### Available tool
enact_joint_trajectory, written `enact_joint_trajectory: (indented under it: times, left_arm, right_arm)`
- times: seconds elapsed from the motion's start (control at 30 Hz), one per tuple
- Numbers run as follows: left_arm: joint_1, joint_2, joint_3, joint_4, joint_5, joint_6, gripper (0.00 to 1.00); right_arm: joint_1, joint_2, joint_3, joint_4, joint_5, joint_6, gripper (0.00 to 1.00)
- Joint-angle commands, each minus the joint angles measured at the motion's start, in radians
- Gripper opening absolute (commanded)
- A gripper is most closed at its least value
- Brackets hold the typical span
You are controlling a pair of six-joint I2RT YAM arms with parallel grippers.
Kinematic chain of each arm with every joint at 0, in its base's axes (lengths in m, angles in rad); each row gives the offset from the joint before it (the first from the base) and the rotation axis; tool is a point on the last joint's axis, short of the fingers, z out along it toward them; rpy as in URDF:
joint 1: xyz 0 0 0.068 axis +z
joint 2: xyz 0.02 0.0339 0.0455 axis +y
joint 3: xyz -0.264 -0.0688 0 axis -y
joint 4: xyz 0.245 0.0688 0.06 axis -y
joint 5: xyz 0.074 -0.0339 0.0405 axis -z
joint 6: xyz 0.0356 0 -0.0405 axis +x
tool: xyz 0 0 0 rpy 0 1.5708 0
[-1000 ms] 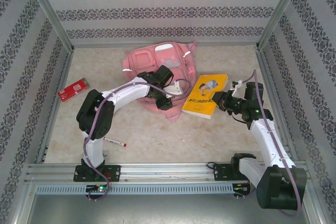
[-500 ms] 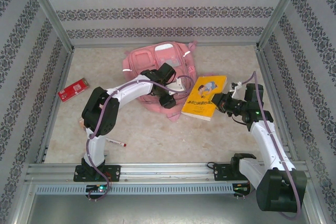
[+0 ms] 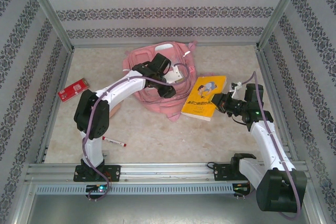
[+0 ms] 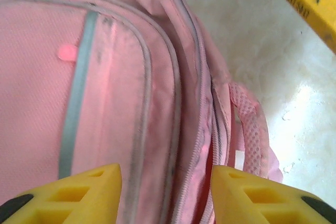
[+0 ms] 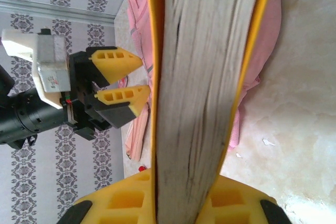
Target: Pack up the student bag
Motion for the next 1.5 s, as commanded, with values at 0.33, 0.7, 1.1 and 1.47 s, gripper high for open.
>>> enact_joint_trajectory:
  times: [0.33, 0.7, 1.1, 1.47]
  left_arm:
    - [0.017, 0.169, 0.088, -0.19, 0.125, 0.076, 0.49]
    - [0.02, 0.198, 0.161, -0.278, 0.223, 0.139, 0.0]
    - [0.019, -0.1, 0.219, -0.105, 0.084, 0.095, 0.0]
    - [0.013, -0.307, 0.058, 0.29, -0.084, 0.033, 0.0]
  right_arm:
    - [-0.006, -0.025, -0.002, 0.01, -0.057, -0.027, 0.0]
    - [-0.005, -0.031, -0.002, -0.002, -0.058, -0.029, 0.0]
    - [0.006, -0.043, -0.022, -0.056, -0.094, -0.072, 0.0]
    - [0.284, 0.095, -0.02, 0.192, -0.112, 0.043, 0.0]
